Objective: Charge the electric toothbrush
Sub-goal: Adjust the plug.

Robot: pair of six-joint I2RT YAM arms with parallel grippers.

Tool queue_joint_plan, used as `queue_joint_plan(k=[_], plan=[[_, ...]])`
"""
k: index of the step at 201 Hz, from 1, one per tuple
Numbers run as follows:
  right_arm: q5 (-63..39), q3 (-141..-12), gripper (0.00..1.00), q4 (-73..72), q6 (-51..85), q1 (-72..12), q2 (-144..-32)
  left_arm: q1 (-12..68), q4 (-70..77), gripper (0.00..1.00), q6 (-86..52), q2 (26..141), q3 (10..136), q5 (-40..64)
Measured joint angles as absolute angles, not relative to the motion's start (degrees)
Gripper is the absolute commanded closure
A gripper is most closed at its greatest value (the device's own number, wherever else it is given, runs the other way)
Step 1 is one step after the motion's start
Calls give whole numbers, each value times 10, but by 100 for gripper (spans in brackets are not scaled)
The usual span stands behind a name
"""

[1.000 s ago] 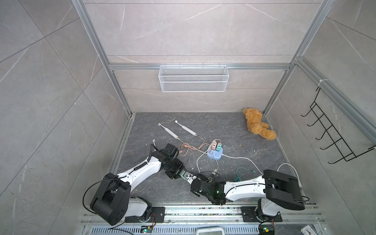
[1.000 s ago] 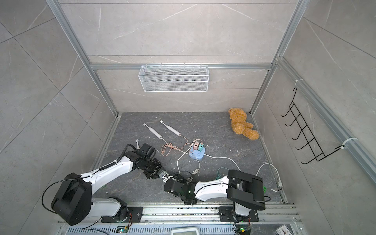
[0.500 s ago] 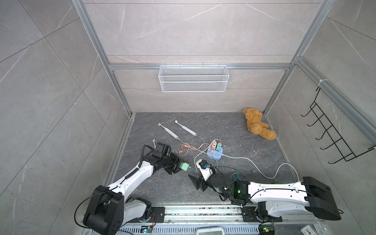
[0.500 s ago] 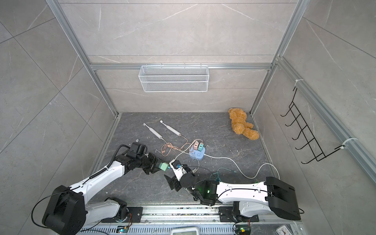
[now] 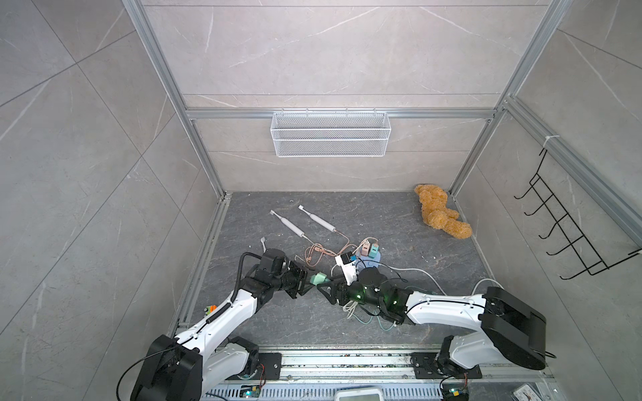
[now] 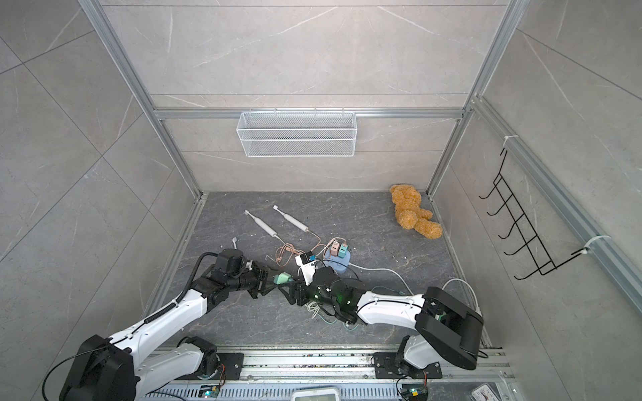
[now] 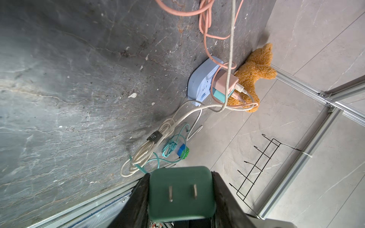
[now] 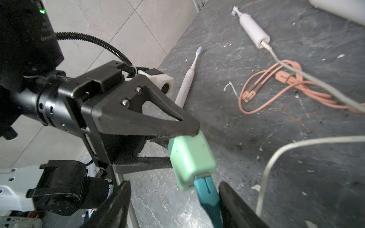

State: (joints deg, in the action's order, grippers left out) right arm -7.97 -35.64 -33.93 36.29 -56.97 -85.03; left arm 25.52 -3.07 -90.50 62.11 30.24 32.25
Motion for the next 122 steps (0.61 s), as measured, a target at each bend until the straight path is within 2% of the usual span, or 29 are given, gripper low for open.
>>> queue_joint_plan(k=[38,55,79,102,122], plan=[[-117,-356,38,-395,371,-554,-876,255,-6,100,-924,604,300,324],[-124,-356,54,-409,370,-552,-884,257,5,100,-931,601,300,328],[-135,-357,69,-423,368,-544,-900,258,18,100,-939,595,294,330],[-141,-357,79,-427,368,-542,-907,257,22,100,-943,594,287,328],[-140,-356,93,-433,367,-541,-907,257,30,100,-945,594,287,327]])
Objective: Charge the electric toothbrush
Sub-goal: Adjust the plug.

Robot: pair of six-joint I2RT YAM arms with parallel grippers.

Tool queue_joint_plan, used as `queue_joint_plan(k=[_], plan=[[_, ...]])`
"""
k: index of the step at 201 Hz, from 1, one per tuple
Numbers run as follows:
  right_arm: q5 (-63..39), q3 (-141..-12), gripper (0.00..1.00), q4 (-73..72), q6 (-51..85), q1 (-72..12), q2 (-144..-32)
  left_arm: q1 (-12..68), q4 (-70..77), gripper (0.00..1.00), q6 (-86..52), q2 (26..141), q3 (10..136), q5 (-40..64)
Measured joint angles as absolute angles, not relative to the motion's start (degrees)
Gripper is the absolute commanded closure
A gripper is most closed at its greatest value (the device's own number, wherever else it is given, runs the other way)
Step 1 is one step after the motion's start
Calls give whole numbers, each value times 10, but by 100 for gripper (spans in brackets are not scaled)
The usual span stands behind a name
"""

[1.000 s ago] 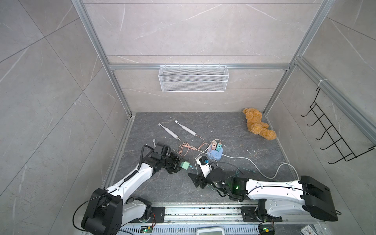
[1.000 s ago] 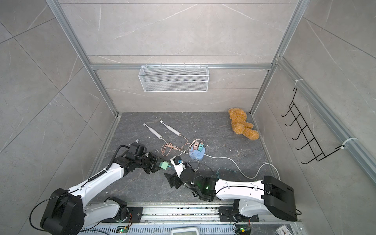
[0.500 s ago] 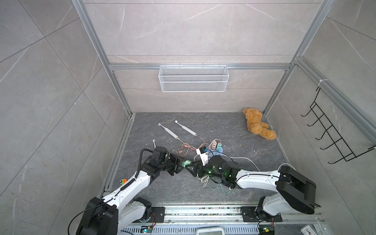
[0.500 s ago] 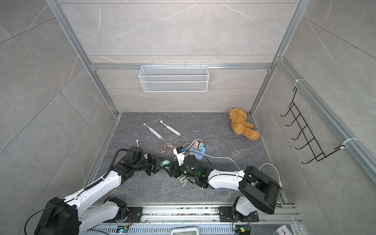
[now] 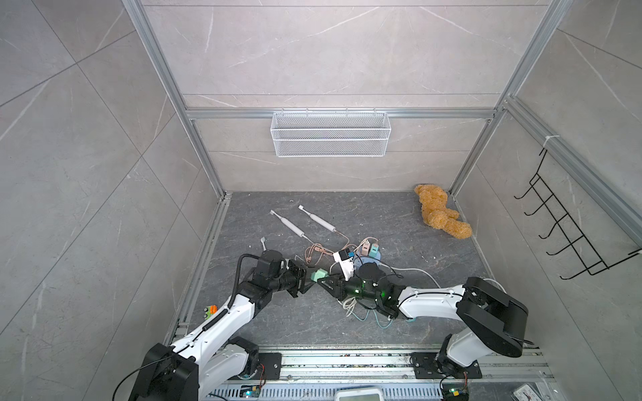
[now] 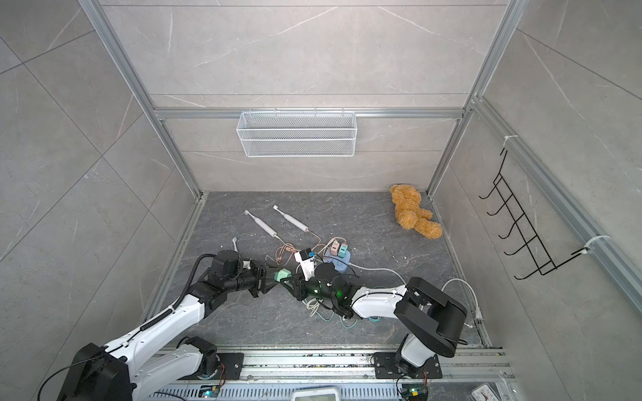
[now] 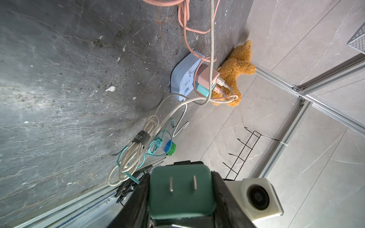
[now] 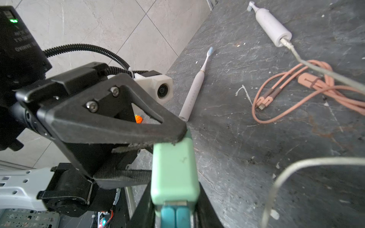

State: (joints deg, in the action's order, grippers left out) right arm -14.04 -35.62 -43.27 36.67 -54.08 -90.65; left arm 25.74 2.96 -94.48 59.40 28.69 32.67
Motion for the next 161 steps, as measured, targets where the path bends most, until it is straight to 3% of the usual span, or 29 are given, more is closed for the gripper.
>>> queue_joint_plan(k=[17,51,68,91,133,161], plan=[[-136,-356,100,-436,364,-541,-907,257,36,99,-945,597,287,326],[-122,-349,100,-423,359,-542,-891,260,46,35,-943,604,287,332],[-101,-348,100,-386,355,-546,-853,263,36,15,-938,604,291,333],[-62,-351,100,-279,346,-548,-772,254,-11,7,-902,604,321,334],[12,-391,100,-13,335,-547,-628,227,-92,6,-812,627,383,328],[86,-463,100,183,344,-547,-594,215,-137,6,-755,656,405,314]])
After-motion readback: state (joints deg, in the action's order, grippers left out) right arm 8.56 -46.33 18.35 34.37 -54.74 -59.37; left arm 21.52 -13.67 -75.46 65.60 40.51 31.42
